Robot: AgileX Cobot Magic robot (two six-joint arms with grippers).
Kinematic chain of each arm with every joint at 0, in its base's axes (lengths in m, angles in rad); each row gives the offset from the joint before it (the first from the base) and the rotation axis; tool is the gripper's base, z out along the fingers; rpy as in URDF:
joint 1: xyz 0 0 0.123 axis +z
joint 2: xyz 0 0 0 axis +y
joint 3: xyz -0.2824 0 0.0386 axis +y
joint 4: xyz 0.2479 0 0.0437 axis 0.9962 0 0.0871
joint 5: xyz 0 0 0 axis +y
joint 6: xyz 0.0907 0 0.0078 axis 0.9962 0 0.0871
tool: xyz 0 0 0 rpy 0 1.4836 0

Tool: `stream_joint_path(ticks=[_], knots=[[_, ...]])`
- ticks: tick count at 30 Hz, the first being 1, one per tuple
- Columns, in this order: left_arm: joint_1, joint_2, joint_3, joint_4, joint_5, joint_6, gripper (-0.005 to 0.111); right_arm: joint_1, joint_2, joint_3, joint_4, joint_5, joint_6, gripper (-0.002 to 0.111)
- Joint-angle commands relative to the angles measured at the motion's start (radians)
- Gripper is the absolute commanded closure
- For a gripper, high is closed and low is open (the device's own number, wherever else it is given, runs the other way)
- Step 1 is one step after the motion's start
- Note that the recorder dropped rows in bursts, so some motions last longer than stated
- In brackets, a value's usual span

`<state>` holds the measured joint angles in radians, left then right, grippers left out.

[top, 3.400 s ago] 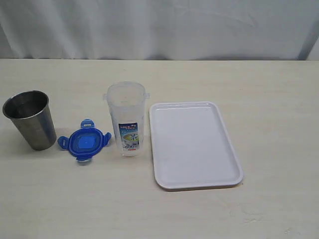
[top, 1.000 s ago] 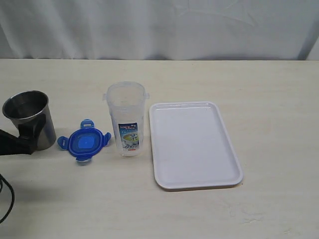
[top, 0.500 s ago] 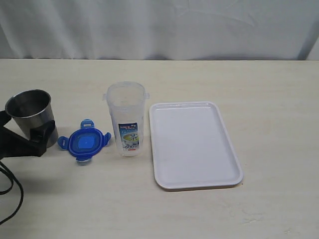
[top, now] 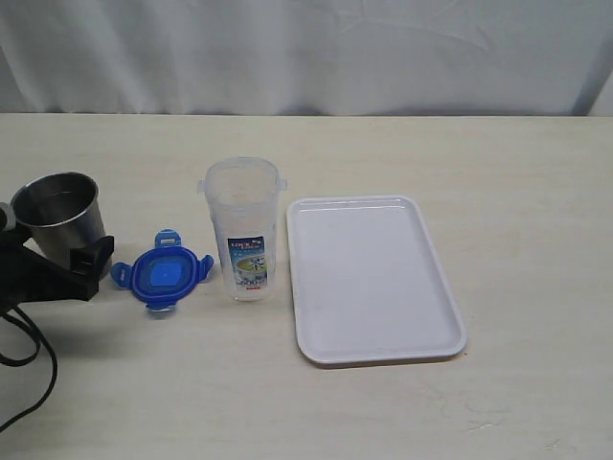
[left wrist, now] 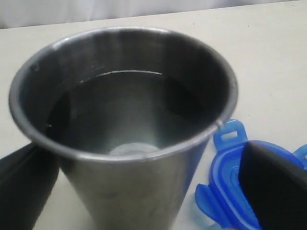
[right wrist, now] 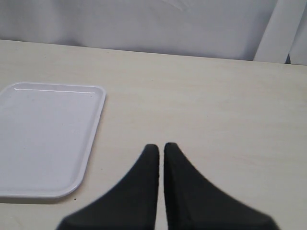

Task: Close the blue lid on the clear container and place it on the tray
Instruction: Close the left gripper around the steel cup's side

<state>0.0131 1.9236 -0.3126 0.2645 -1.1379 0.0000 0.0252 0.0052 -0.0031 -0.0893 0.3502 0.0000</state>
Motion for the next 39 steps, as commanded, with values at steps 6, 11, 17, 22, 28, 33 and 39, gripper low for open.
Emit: stream_joint_path(ticks=[6, 11, 17, 22, 28, 33, 39], knots=[[-0.003, 0.044, -0.029, -0.039, -0.005, 0.028, 0.005, 0.0, -0.005, 0.003, -0.001, -0.004, 0.0, 0.104], [-0.003, 0.092, -0.061, -0.037, 0.001, 0.022, 0.005, 0.0, -0.005, 0.003, -0.001, -0.004, 0.0, 0.104], [-0.003, 0.115, -0.101, -0.037, 0.001, 0.0, 0.005, 0.0, -0.005, 0.003, -0.001, -0.004, 0.0, 0.104], [-0.003, 0.124, -0.121, -0.032, -0.015, -0.006, 0.005, 0.0, -0.005, 0.003, -0.001, -0.004, 0.0, 0.104], [-0.003, 0.168, -0.121, -0.041, -0.063, 0.0, 0.005, 0.0, -0.005, 0.003, -0.001, -0.004, 0.0, 0.104], [-0.003, 0.168, -0.121, -0.041, -0.077, 0.0, 0.005, 0.0, -0.005, 0.003, -0.001, -0.004, 0.0, 0.104], [-0.003, 0.168, -0.121, -0.038, -0.083, 0.0, 0.005, 0.0, -0.005, 0.003, -0.001, -0.004, 0.0, 0.104]])
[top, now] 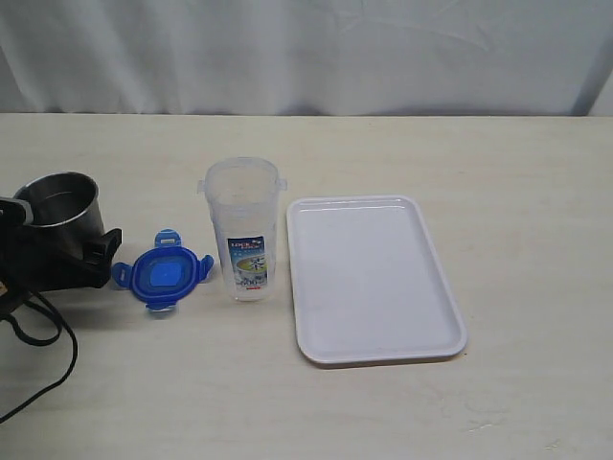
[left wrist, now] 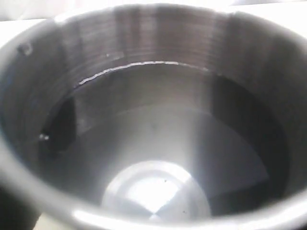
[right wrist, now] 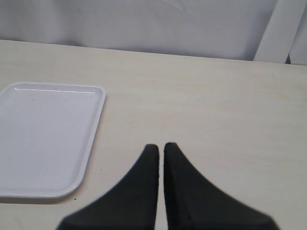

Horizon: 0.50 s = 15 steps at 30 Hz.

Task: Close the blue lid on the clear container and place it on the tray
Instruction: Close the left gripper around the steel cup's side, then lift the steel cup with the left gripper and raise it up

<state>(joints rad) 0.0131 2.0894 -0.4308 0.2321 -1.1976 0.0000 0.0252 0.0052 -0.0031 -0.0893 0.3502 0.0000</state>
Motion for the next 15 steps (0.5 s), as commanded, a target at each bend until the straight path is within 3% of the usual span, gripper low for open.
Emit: stream_joint_path(ticks=[1, 15], knots=[[-0.003, 0.003, -0.002, -0.005, -0.023, 0.0, 0.005, 0.0, -0.005, 0.003, -0.001, -0.004, 0.0, 0.104], [-0.003, 0.003, -0.002, 0.002, -0.023, 0.0, 0.006, 0.0, -0.005, 0.003, -0.001, -0.004, 0.0, 0.104]])
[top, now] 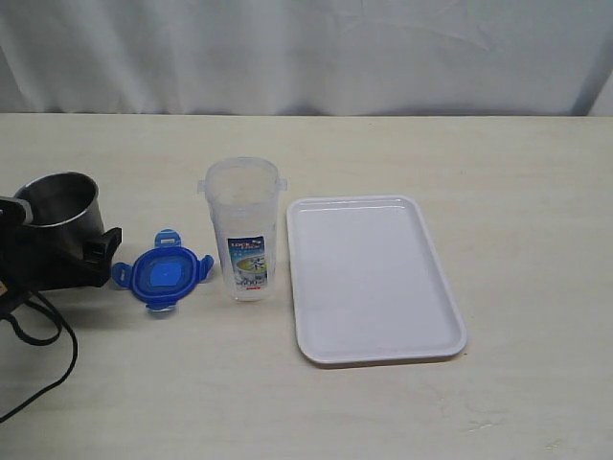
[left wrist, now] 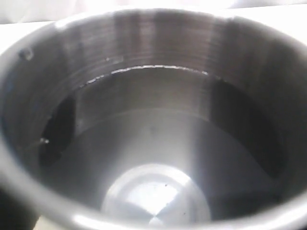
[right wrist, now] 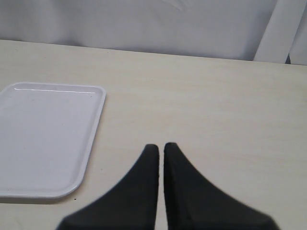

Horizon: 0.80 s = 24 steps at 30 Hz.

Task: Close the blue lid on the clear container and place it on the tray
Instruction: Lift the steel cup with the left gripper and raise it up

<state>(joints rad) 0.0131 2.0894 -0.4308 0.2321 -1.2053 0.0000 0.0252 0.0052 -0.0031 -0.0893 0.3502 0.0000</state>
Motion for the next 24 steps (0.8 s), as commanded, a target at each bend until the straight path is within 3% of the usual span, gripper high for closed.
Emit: stream_joint_path(ticks=[1, 9, 15, 24], knots=[[-0.003, 0.003, -0.002, 0.002, -0.016, 0.0, 0.006, 0.0, -0.005, 0.003, -0.001, -0.004, 0.0, 0.104], [-0.003, 0.003, -0.002, 0.018, -0.006, 0.0, 0.007, 0.0, -0.005, 0.003, -0.001, -0.004, 0.0, 0.104], [-0.003, 0.003, -0.002, 0.026, 0.001, -0.006, 0.057, 0.0, -0.005, 0.003, -0.001, -0.004, 0.0, 0.104], [-0.003, 0.003, -0.002, 0.085, 0.0, -0.008, 0.09, 0.0, -0.005, 0.003, -0.001, -0.004, 0.0, 0.104]])
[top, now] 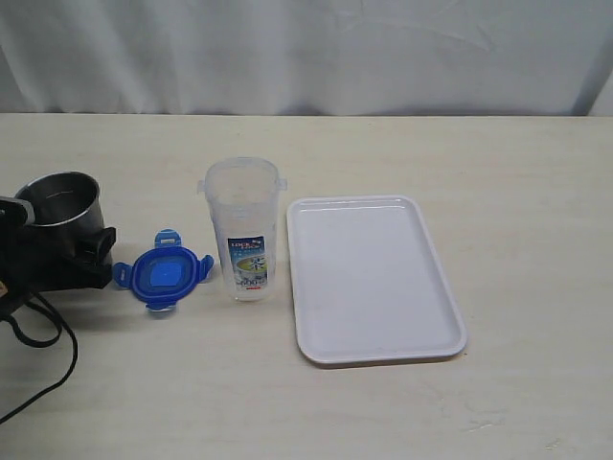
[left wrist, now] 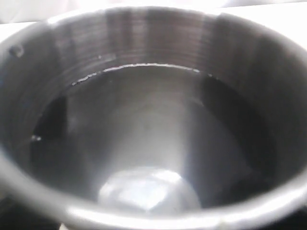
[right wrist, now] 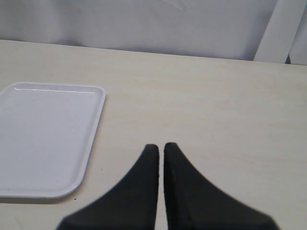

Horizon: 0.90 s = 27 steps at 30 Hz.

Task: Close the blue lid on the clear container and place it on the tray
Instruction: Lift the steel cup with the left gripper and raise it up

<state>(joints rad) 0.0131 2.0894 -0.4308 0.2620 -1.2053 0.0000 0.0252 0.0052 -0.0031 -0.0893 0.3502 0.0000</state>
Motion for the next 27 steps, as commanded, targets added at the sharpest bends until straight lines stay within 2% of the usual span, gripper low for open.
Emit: stream_joint_path(ticks=[1, 2, 3, 17, 27], knots=[[-0.003, 0.003, -0.002, 0.07, 0.0, -0.008, 0.095, 0.0, -0.005, 0.003, -0.001, -0.004, 0.0, 0.104], [-0.003, 0.003, -0.002, 0.075, -0.003, -0.008, 0.104, 0.0, -0.005, 0.003, -0.001, -0.004, 0.0, 0.104], [-0.003, 0.003, -0.002, 0.077, -0.003, -0.008, 0.107, 0.0, -0.005, 0.003, -0.001, -0.004, 0.0, 0.104], [-0.003, -0.028, -0.002, 0.055, -0.016, -0.043, 0.107, 0.0, -0.005, 0.003, -0.001, -0.004, 0.0, 0.104], [-0.003, -0.134, -0.002, 0.057, 0.015, -0.045, 0.107, 0.0, -0.005, 0.003, -0.001, -0.004, 0.0, 0.104]])
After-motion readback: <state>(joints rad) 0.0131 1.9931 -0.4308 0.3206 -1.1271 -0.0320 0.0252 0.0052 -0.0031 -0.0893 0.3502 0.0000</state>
